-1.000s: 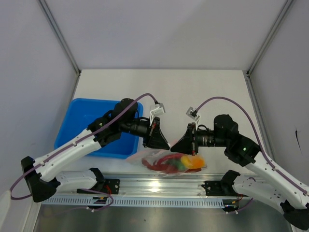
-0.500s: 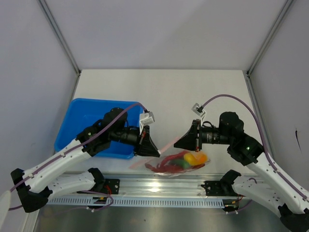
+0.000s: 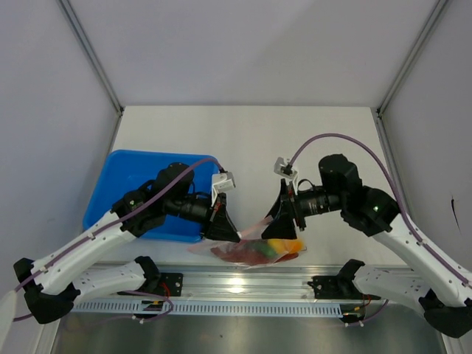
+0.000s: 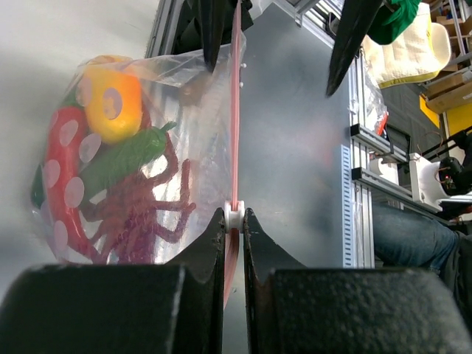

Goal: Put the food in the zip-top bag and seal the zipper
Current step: Zip the zipper food storage bag at the center of the board.

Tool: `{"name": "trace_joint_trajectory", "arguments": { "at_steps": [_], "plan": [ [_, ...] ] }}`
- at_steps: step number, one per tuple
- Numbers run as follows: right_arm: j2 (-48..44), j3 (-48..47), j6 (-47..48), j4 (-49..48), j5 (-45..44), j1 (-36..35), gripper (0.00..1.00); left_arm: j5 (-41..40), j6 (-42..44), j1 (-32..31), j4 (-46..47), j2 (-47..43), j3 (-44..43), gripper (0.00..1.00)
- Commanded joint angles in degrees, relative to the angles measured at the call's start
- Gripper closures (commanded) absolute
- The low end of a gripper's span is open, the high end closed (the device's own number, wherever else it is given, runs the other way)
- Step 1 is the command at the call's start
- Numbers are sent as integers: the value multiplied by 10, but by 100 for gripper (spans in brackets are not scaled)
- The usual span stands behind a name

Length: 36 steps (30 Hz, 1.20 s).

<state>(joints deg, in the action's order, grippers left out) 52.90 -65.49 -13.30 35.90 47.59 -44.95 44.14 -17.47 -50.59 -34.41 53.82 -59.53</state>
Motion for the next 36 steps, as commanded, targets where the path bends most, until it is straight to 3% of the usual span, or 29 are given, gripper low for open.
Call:
{"name": "trace_joint_trajectory", "arguments": {
  "at_steps": [1, 8, 16, 21, 23, 28, 36],
  "plan": [
    [37, -23, 45, 48, 1, -24, 40, 17, 4, 1, 4, 5, -33, 100],
    [88, -54, 64, 74, -89, -107, 45, 24, -1, 1, 8, 15, -38, 100],
    [118, -75, 71, 68, -115, -120, 57, 33, -7, 1, 13, 18, -35, 99],
    [130, -82, 74, 73, -144, -123, 89, 25, -3, 1, 2, 11, -33, 100],
    [119, -75, 63, 66, -195, -121, 100, 11, -2, 1, -7, 5, -33, 100],
    [71, -47, 16, 22, -300, -92, 100, -8, 2, 1, -25, -7, -19, 99],
    [-39, -31, -34, 21, -344, 11, 100, -101, 10, 1, -83, -62, -1, 96]
  ]
}}
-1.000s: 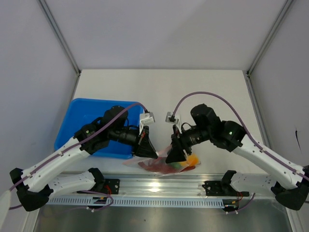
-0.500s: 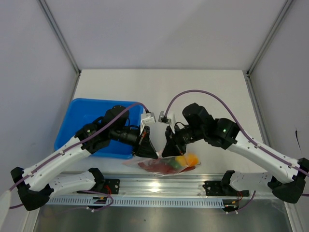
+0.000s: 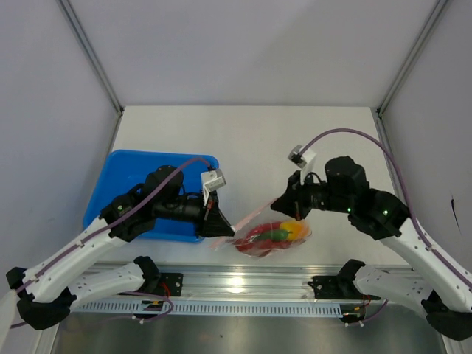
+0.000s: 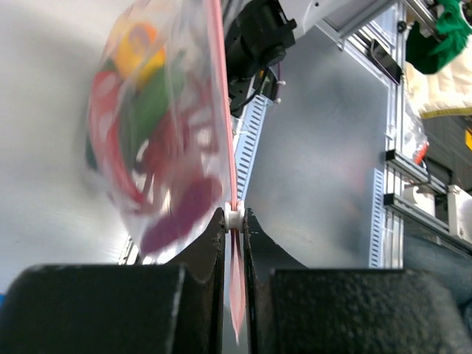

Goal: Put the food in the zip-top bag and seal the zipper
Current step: Zip the zipper food storage bag at the center of the board, then place the zipper food storage bag at the center of the board.

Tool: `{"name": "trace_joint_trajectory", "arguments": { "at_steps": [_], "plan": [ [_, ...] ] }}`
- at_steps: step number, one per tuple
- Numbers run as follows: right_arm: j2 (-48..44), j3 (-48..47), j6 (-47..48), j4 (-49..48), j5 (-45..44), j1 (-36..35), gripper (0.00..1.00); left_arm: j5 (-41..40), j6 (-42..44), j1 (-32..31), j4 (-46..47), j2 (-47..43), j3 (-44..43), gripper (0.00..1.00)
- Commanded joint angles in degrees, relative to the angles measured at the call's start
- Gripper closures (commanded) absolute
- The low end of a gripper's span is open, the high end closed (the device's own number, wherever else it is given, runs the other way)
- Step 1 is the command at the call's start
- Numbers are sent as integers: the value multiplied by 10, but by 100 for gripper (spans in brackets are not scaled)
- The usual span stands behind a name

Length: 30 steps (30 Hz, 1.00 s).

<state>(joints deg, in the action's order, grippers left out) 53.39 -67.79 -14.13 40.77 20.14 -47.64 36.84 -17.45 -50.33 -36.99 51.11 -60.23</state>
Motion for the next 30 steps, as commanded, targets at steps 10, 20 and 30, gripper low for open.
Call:
{"name": "trace_joint_trajectory", "arguments": {
  "at_steps": [10, 20, 30],
  "plan": [
    [-99, 8, -56, 6, -86, 79, 100, -84, 5, -1, -89, -82, 10, 96],
    [-63, 25, -104, -24, -95, 79, 100, -84, 0, 0, -42, -105, 27, 32],
    [91, 25, -114, -65, -81, 272, 100, -144, -20, 0, 9, -199, 38, 1]
  ]
}}
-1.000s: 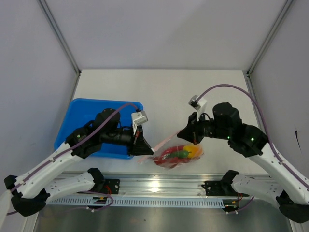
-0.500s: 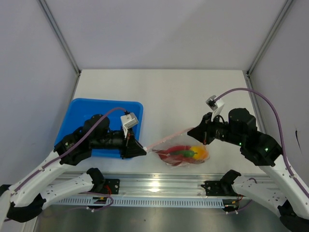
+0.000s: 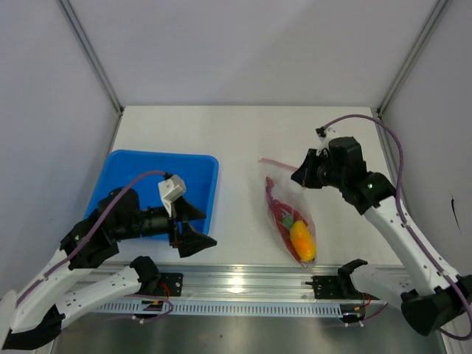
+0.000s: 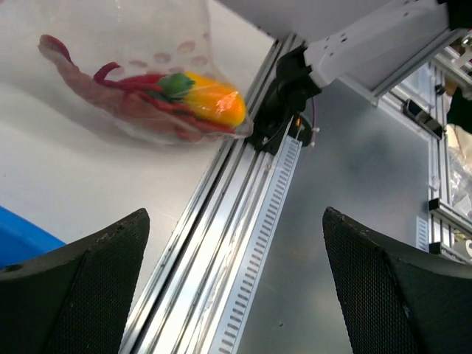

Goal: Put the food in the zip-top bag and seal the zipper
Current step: Place the zipper food storage bag at the center of the board.

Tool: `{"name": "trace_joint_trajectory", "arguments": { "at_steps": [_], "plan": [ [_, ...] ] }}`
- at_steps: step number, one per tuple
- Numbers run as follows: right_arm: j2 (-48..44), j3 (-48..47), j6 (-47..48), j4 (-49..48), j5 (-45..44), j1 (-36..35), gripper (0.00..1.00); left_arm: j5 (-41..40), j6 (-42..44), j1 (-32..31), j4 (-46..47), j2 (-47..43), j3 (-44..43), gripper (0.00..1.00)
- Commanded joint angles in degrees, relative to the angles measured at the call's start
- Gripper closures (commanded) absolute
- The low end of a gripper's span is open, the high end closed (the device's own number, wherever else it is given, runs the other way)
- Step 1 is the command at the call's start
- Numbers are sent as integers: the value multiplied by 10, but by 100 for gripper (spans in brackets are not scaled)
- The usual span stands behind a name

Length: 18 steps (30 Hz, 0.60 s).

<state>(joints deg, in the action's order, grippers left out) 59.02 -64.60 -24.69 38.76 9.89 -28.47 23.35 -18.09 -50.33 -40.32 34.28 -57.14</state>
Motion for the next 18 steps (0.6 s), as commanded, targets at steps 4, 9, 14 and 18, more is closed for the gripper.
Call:
{"name": "trace_joint_trajectory", "arguments": {
  "at_steps": [4, 9, 14, 18],
  "plan": [
    [120, -17, 1, -80, 87, 186, 100, 7, -29, -1, 31, -63, 22, 1],
    [188, -55, 17, -90, 74, 222, 100, 14, -50, -1, 27, -94, 45, 1],
    [200, -96, -3, -122, 102, 207, 100, 18, -59, -1, 21, -109, 53, 0],
    [209, -156, 10, -96, 2, 140, 100, 20, -60, -1, 22, -106, 51, 0]
  ]
}}
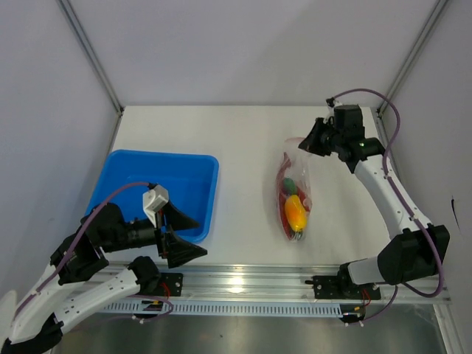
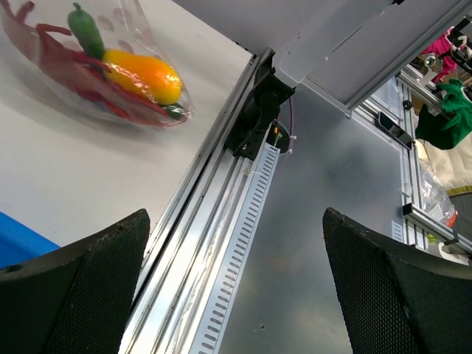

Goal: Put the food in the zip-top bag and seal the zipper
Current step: Place the zipper food storage bag at the center of the board.

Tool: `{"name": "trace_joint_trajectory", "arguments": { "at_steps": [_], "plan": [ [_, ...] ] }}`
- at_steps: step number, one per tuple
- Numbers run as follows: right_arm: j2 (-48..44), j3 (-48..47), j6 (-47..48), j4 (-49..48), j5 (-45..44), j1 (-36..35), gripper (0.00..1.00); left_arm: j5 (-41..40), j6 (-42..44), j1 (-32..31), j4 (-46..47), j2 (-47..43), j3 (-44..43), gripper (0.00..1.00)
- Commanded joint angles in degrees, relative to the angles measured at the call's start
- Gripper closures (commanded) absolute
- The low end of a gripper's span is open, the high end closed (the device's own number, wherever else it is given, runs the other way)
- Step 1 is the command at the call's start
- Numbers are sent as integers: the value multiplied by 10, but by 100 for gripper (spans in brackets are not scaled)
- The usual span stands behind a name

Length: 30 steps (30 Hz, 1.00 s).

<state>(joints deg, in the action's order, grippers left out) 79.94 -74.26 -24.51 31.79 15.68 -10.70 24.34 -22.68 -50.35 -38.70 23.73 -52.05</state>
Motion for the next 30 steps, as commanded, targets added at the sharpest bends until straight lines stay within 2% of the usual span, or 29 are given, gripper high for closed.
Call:
{"name": "trace_joint_trajectory", "arguments": {
  "at_steps": [1, 5, 9, 14, 17, 20, 23, 27, 29, 30],
  "plan": [
    [0, -69, 11, -19, -74, -53, 100, 11, -16, -1, 7, 1, -1, 1],
    [-12, -119, 35, 13, -199, -66, 100, 16, -22, -1, 8, -2, -3, 0],
    [-41, -169, 84, 53, -259, -63, 100, 14, -25, -1, 6, -6, 2, 0],
    [-49, -210, 162, 73, -297, -68, 100, 22, -21, -1, 12, 8, 3, 0],
    [-45, -203, 194, 68, -275, -75, 100, 28, -22, -1, 21, 16, 4, 1],
    [-33, -161, 222, 32, -282, -135, 100, 30, -24, -1, 25, 19, 5, 1],
    [12, -131, 228, 19, -321, -206, 95, 31, -26, -1, 24, 20, 5, 1],
    [94, -108, 192, 5, -390, -281, 94, 34, -31, -1, 19, 18, 5, 1],
    [131, -113, 165, 6, -417, -319, 90, 31, -32, -1, 14, 15, 4, 1],
    [166, -118, 153, 15, -457, -330, 89, 31, -32, -1, 10, 13, 4, 0]
  ]
}}
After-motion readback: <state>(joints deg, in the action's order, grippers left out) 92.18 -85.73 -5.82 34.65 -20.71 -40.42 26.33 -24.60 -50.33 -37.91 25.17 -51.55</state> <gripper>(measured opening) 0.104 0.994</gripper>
